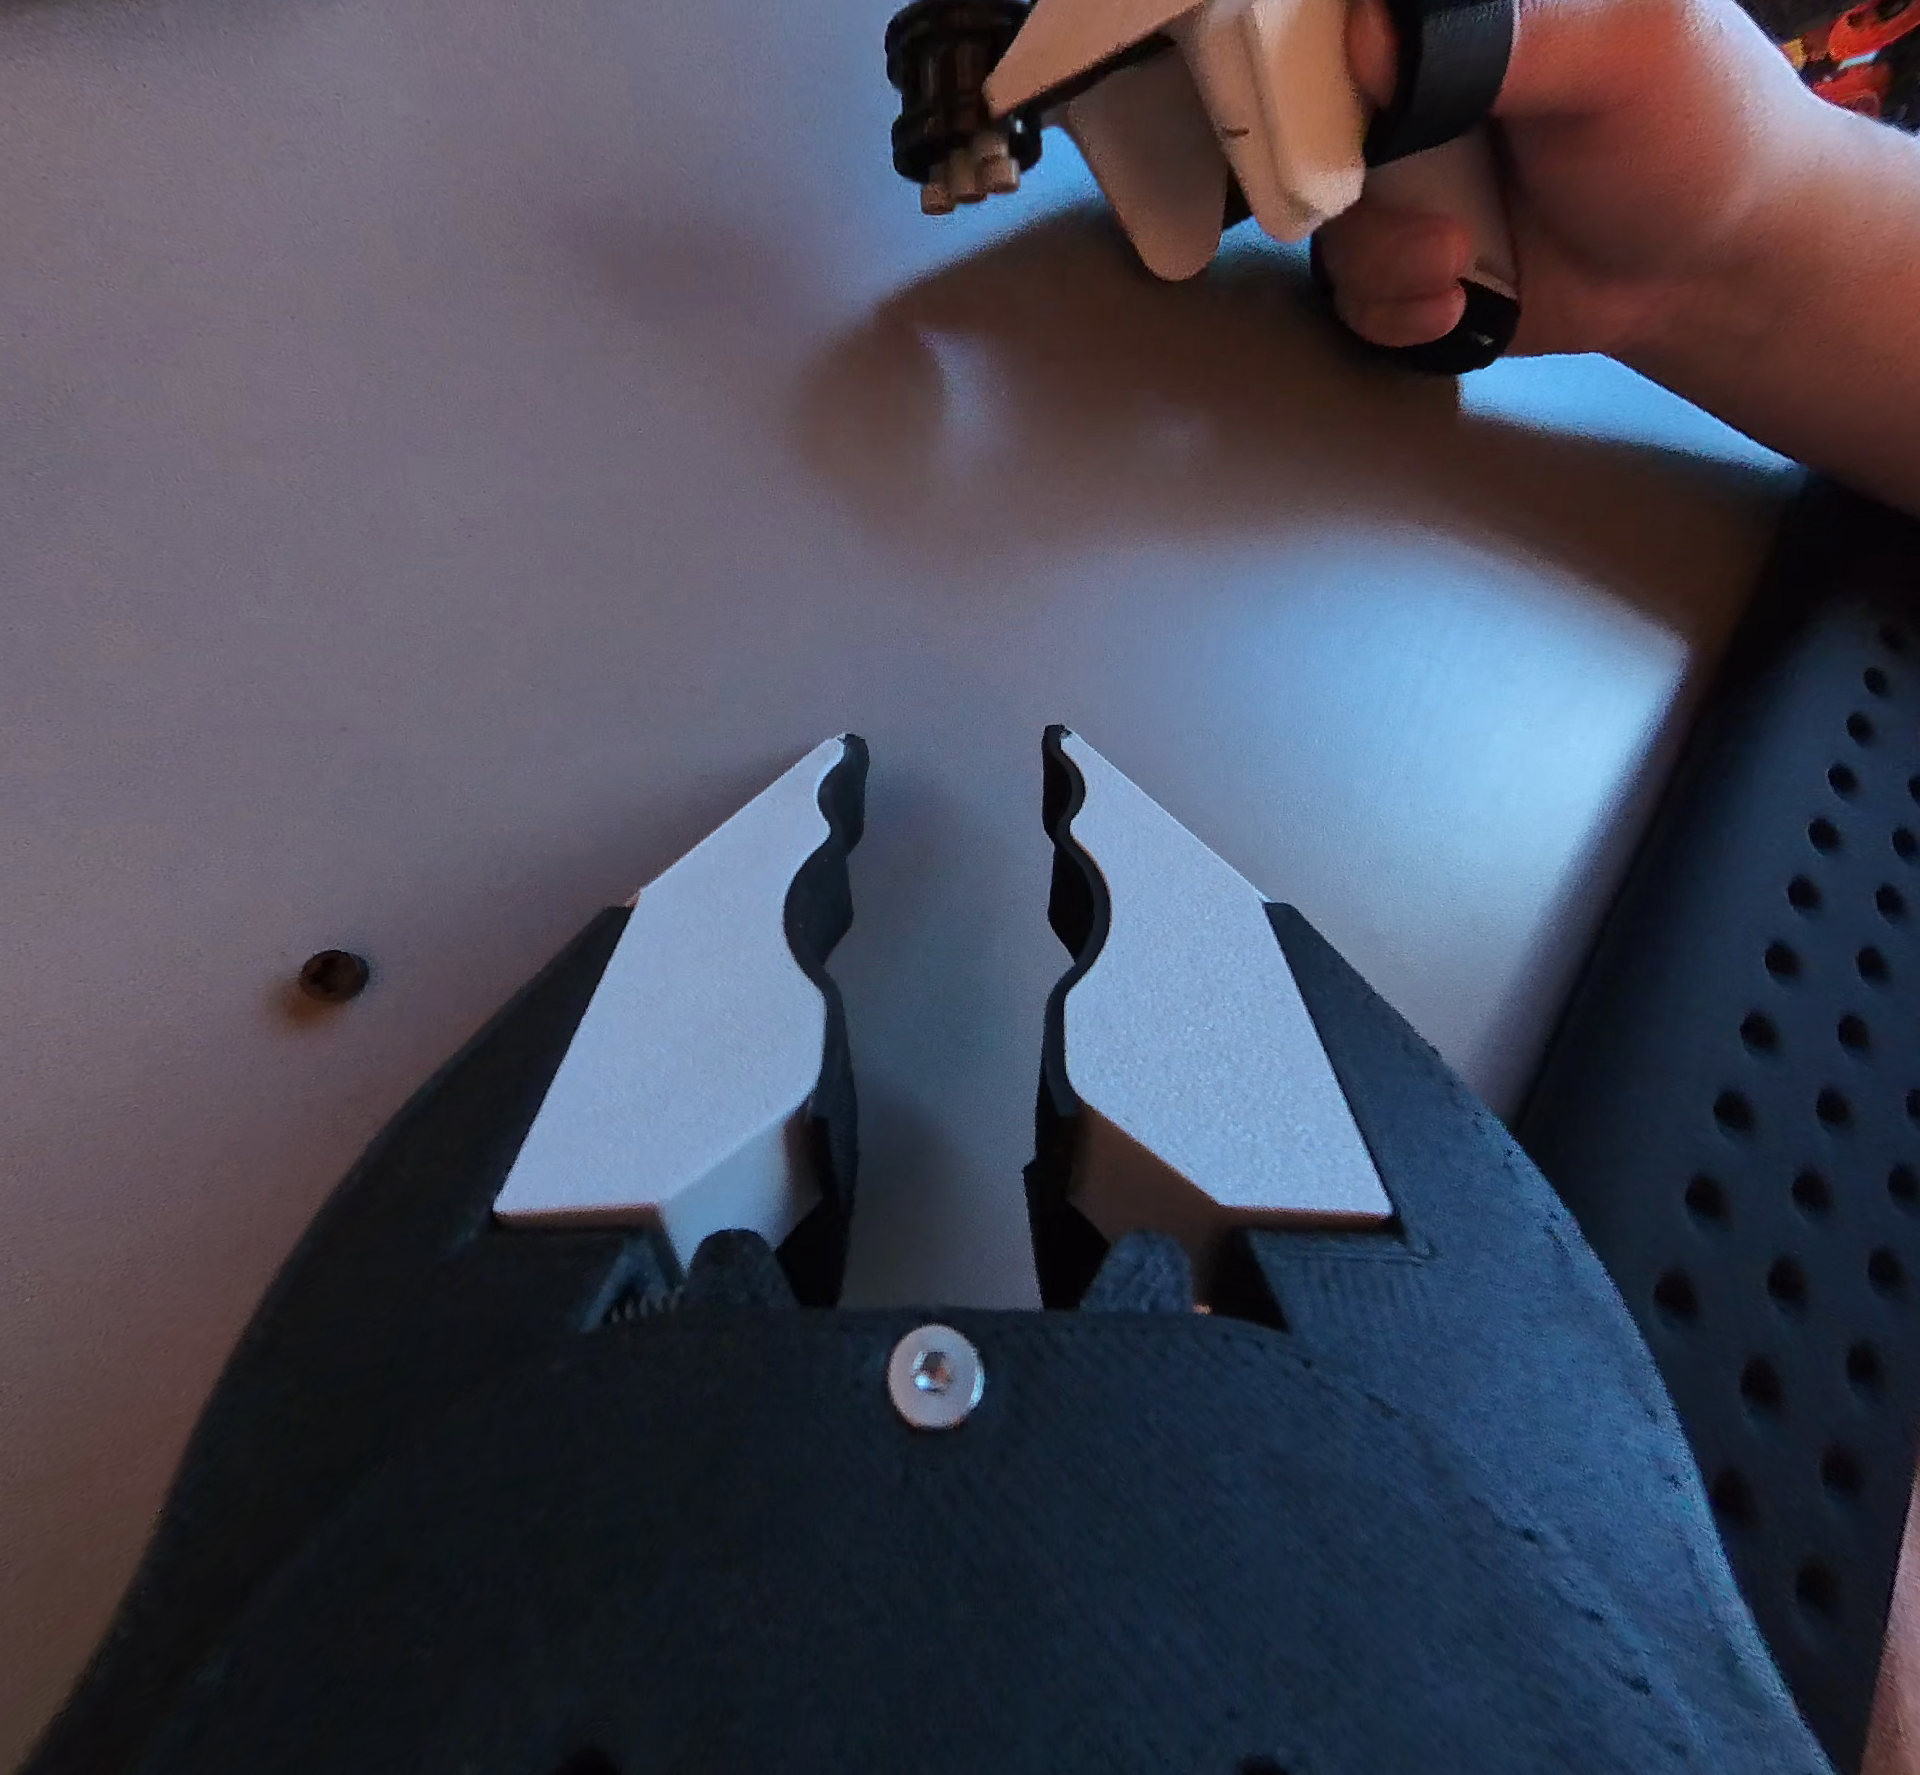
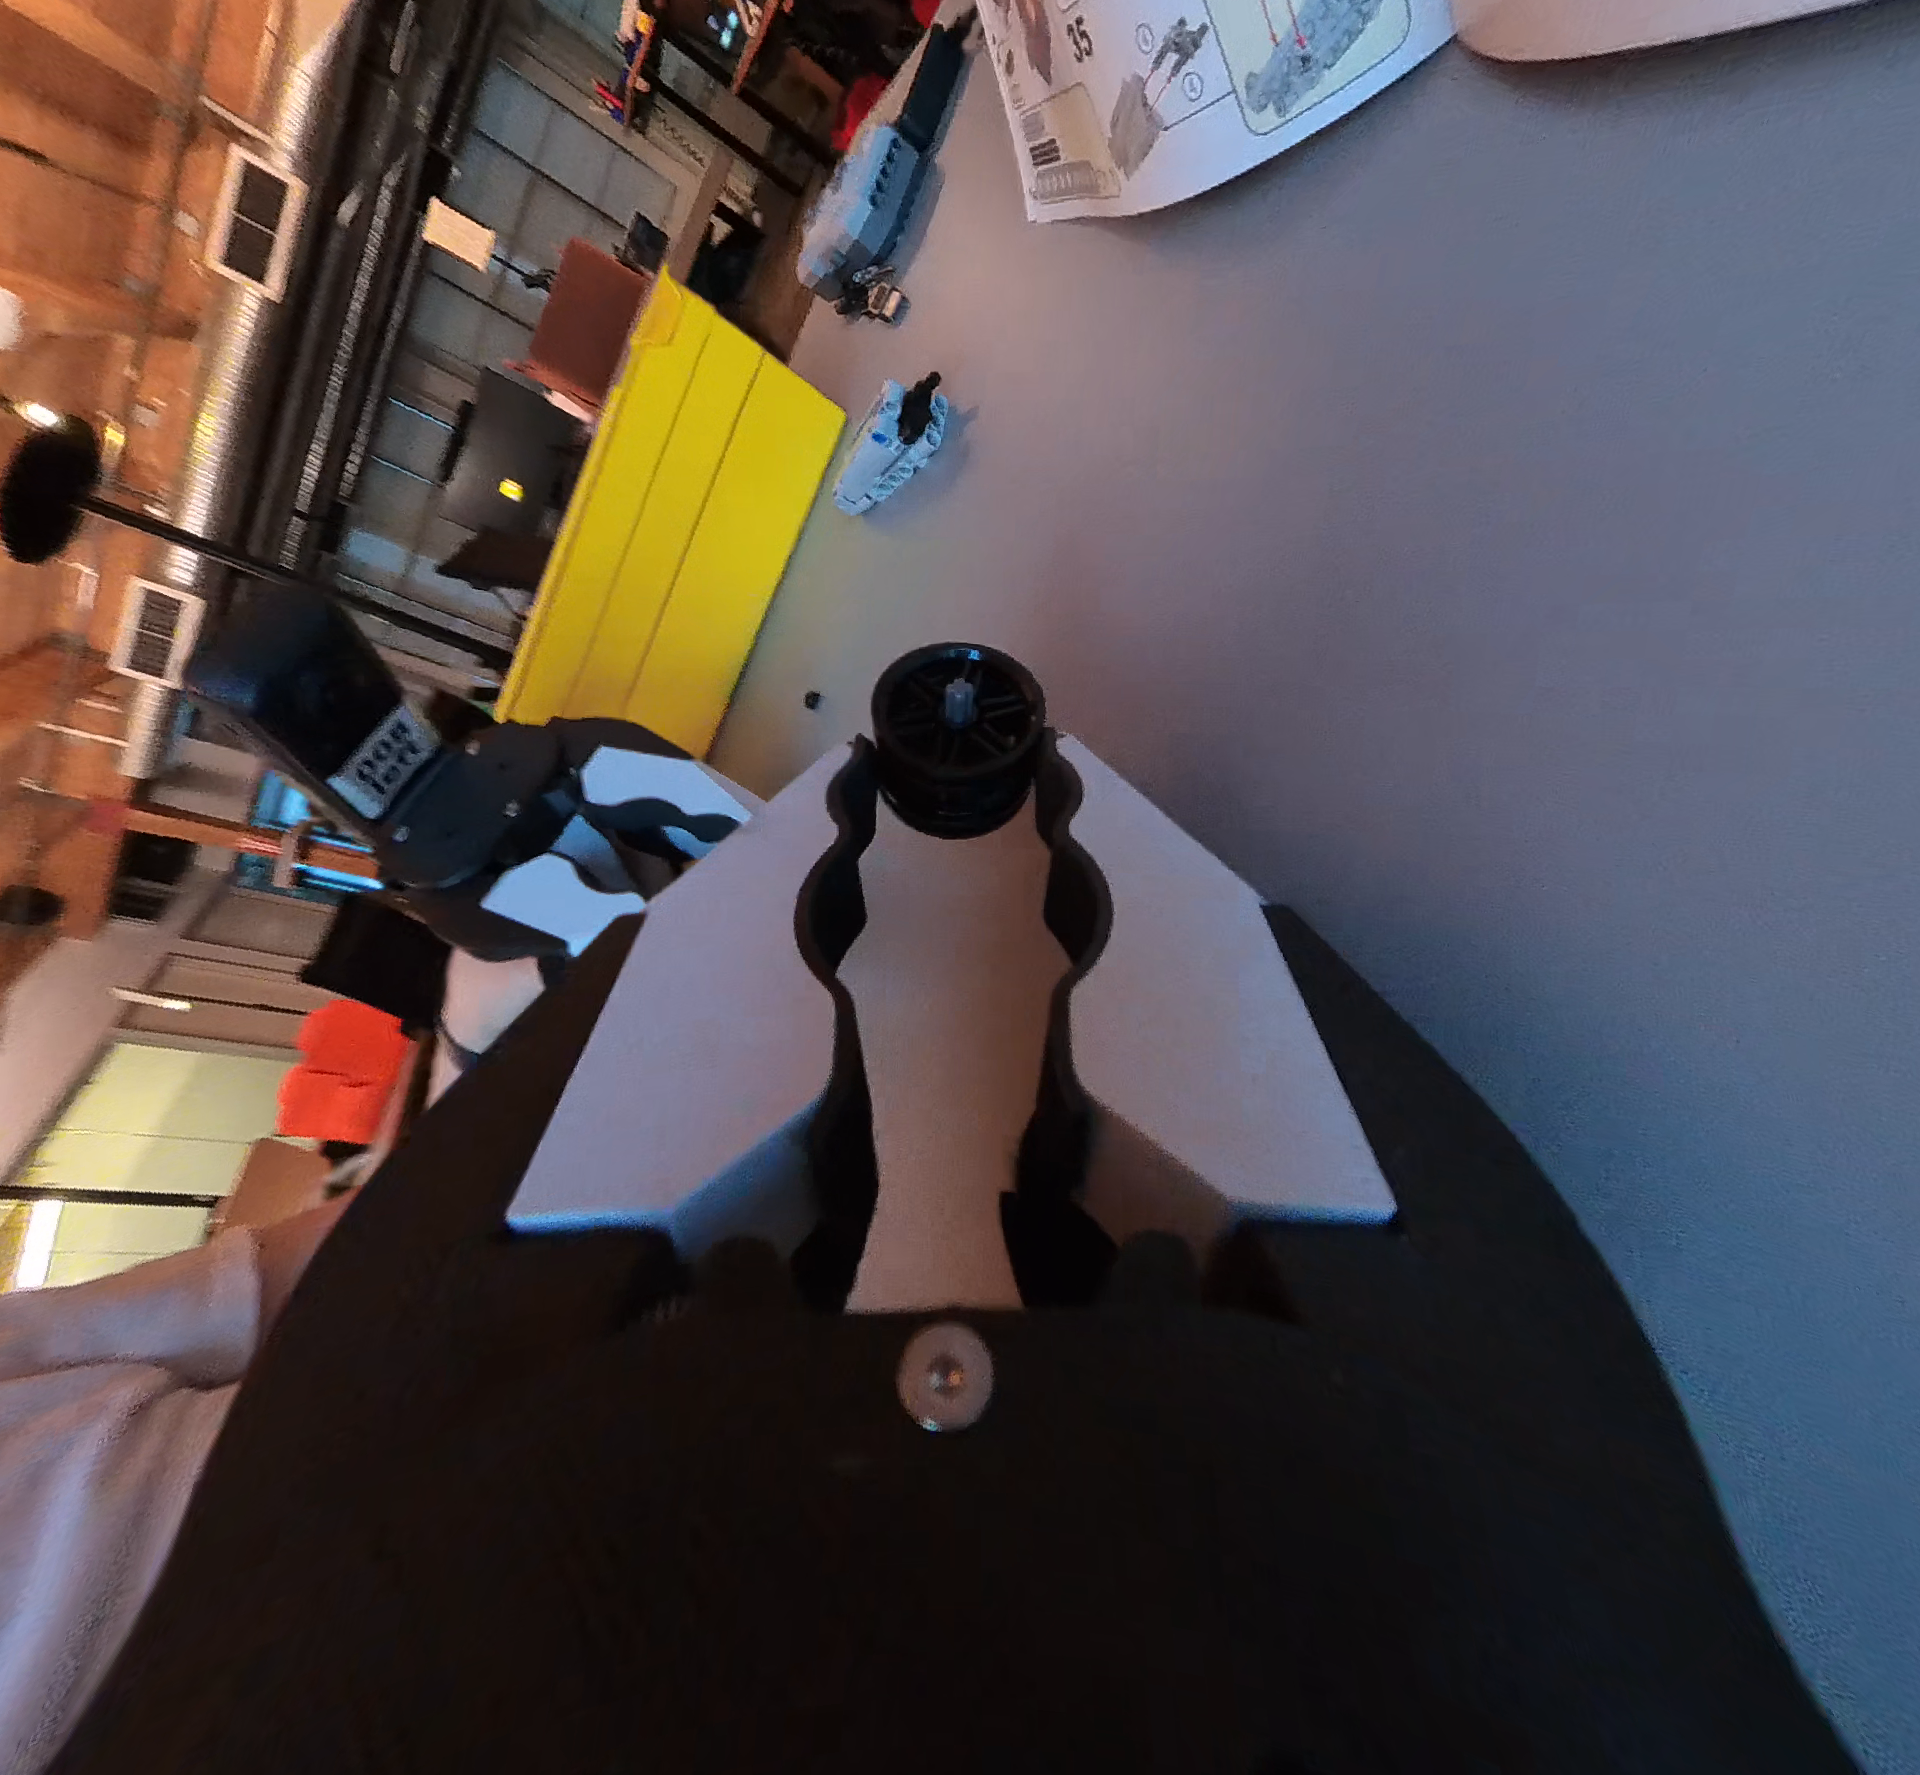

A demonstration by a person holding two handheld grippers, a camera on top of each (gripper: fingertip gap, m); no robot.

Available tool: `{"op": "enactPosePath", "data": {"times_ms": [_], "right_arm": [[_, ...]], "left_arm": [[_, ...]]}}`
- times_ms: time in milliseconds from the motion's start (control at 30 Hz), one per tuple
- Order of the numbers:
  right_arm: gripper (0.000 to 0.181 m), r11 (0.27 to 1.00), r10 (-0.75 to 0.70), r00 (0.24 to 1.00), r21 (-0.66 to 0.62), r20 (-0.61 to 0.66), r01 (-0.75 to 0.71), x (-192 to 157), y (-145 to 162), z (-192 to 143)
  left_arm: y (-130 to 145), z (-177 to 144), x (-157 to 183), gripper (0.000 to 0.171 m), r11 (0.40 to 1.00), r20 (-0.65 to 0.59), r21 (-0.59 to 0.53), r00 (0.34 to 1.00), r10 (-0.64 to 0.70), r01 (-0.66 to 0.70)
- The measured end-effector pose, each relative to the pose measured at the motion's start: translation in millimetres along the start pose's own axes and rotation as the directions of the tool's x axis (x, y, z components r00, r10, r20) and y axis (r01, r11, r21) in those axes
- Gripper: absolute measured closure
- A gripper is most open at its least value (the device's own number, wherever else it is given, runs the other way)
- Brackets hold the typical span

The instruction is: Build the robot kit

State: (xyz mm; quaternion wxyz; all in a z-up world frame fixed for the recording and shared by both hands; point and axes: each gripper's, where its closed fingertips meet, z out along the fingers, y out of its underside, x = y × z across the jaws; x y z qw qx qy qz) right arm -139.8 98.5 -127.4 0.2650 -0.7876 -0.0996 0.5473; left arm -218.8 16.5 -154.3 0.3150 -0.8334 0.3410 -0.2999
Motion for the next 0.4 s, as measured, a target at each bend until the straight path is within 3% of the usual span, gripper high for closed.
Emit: {"op": "enactPosePath", "data": {"times_ms": [33, 400], "right_arm": [[0.151, 0.999, 0.032, 0.999, 0.008, 0.016, -0.032, 1, -2, -1], [0.152, 0.942, 0.297, 0.938, 0.107, 0.177, -0.318, 9, -26, -17]], "left_arm": [[0, 0, 0, 0.139, 1.0, -0.002, 0.001, 1.0, -0.003, 0.003], [0, 0, 1, 0.14, 1.0, -0.017, 0.005, 1.0, -0.019, 0.019]]}}
